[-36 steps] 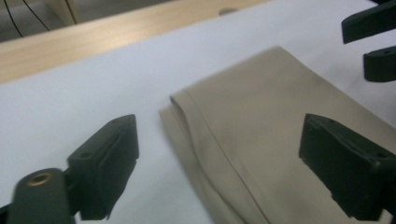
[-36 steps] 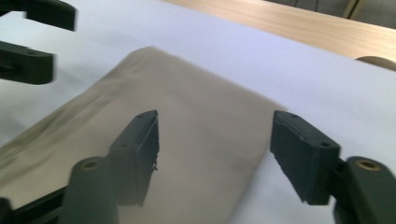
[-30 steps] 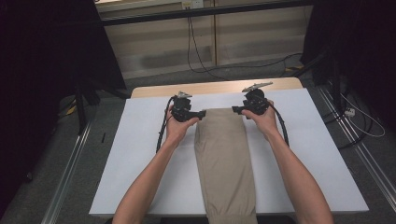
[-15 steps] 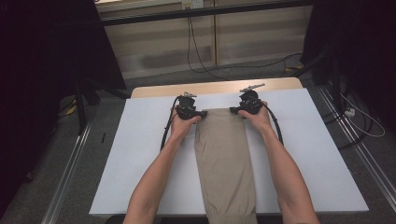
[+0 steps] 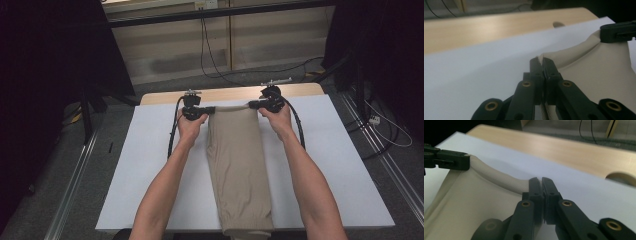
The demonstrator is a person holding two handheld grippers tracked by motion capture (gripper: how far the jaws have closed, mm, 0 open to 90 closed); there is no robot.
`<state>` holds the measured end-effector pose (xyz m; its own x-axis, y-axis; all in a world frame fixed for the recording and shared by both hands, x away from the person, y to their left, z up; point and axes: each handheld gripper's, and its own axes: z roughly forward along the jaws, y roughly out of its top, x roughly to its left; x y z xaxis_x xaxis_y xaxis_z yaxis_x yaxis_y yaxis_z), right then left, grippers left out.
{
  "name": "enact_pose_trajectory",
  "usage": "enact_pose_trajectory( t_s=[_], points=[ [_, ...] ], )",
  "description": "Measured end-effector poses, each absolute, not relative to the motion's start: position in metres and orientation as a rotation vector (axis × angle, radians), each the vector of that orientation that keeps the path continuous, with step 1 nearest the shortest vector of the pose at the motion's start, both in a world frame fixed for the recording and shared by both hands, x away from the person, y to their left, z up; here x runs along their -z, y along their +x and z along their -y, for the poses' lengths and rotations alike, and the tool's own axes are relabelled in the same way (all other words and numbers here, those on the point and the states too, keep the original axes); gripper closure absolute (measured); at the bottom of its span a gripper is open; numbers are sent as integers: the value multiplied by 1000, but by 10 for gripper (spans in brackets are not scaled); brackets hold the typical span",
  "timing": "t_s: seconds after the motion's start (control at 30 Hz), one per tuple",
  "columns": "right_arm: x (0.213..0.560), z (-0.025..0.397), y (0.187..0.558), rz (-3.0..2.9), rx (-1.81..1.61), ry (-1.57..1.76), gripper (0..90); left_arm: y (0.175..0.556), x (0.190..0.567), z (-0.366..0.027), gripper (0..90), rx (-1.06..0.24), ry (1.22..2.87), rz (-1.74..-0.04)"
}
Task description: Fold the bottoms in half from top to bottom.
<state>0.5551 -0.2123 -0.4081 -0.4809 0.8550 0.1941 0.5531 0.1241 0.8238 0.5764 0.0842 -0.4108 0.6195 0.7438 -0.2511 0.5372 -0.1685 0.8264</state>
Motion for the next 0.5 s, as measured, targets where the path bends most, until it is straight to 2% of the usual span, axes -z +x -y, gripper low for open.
enact_pose_trajectory(
  t_s=[0.5],
  points=[
    [321,207,562,-1905,-1383,1261,880,583,326,-89,879,-405,1717,-920]
  ],
)
